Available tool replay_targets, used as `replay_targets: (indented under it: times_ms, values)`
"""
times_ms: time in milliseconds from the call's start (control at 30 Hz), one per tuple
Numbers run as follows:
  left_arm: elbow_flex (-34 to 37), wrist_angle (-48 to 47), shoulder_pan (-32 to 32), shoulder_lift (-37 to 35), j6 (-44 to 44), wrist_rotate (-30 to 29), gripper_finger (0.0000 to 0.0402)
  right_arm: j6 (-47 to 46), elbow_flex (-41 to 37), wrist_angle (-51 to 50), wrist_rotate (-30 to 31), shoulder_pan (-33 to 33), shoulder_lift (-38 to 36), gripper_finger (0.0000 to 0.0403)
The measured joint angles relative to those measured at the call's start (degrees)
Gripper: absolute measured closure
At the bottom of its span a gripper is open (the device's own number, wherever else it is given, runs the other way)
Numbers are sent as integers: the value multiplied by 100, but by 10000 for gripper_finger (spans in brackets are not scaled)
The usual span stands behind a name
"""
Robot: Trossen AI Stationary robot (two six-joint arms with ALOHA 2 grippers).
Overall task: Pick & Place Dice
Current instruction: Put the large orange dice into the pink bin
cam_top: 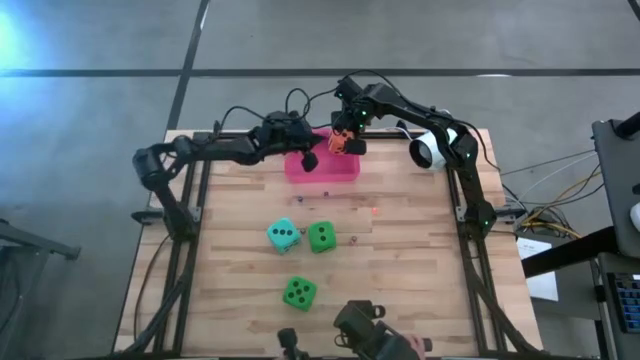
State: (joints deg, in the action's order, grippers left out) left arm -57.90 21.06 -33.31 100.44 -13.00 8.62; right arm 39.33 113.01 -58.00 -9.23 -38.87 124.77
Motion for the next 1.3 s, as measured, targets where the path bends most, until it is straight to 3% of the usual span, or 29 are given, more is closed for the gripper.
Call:
replay_targets:
  times_ms: [767,1300]
  values:
    - [-1188,41,-12,1331,-177,411,400,52,-9,-2,22,76,0,6]
    - [-1265,-20,-12,1414,-185,411,400,152,-9,31,15,83,2,6]
